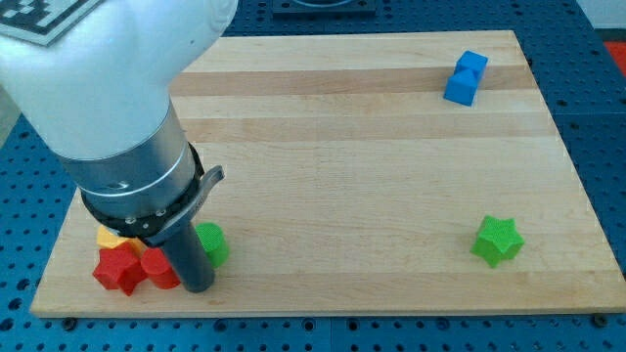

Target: Move your arm towards the bottom right

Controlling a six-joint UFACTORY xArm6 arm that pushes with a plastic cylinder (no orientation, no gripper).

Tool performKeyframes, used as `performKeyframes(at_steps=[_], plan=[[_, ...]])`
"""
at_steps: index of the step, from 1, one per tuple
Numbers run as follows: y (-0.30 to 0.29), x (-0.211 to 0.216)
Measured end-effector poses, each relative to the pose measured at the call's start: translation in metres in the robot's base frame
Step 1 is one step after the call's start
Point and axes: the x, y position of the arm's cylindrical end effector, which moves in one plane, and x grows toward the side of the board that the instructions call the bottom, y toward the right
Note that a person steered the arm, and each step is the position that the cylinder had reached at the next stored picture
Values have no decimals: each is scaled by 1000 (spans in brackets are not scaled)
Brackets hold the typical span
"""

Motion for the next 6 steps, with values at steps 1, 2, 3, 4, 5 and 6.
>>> performKeyframes(at_steps=[1,2,3,4,5,6], plan=[[32,21],[37,21],[81,21],[175,18],[264,19],[348,19]])
